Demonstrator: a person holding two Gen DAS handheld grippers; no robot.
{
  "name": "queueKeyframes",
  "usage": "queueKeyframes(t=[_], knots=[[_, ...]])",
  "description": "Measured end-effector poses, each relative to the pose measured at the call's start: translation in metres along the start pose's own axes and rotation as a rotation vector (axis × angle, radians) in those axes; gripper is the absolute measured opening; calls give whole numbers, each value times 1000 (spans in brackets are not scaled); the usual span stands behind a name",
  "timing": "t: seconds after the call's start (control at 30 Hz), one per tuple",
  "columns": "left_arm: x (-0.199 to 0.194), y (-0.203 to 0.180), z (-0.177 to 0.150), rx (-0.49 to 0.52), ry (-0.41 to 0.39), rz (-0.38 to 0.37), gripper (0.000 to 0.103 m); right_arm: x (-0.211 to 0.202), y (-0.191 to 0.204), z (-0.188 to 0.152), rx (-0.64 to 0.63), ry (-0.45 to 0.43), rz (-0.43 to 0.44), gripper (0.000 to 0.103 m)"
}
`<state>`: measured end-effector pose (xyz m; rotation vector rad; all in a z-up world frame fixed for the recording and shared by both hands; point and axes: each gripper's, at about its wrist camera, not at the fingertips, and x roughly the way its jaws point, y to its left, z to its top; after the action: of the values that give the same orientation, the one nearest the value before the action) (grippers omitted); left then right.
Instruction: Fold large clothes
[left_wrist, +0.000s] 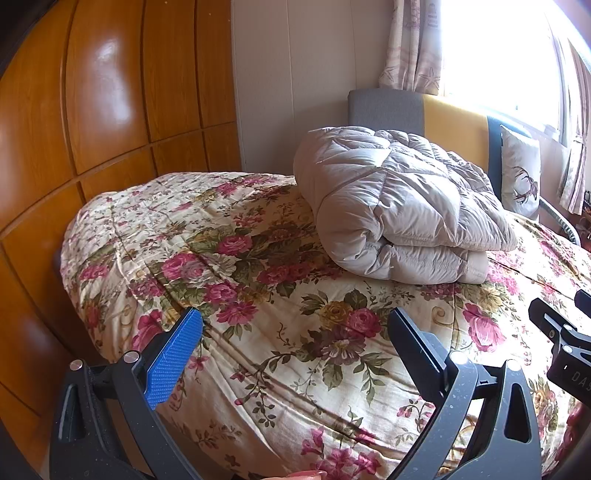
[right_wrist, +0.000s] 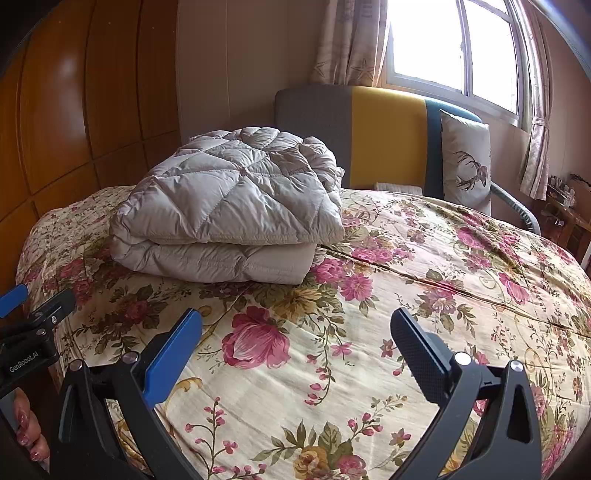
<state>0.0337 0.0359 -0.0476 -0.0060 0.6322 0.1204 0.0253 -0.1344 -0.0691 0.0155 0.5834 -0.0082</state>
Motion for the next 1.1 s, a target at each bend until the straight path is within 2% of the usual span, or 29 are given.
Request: queueKeyframes(t=[1.1], knots=[[-1,0,-1,4,8,2,99,4,0,-1,-2,19,15,101]])
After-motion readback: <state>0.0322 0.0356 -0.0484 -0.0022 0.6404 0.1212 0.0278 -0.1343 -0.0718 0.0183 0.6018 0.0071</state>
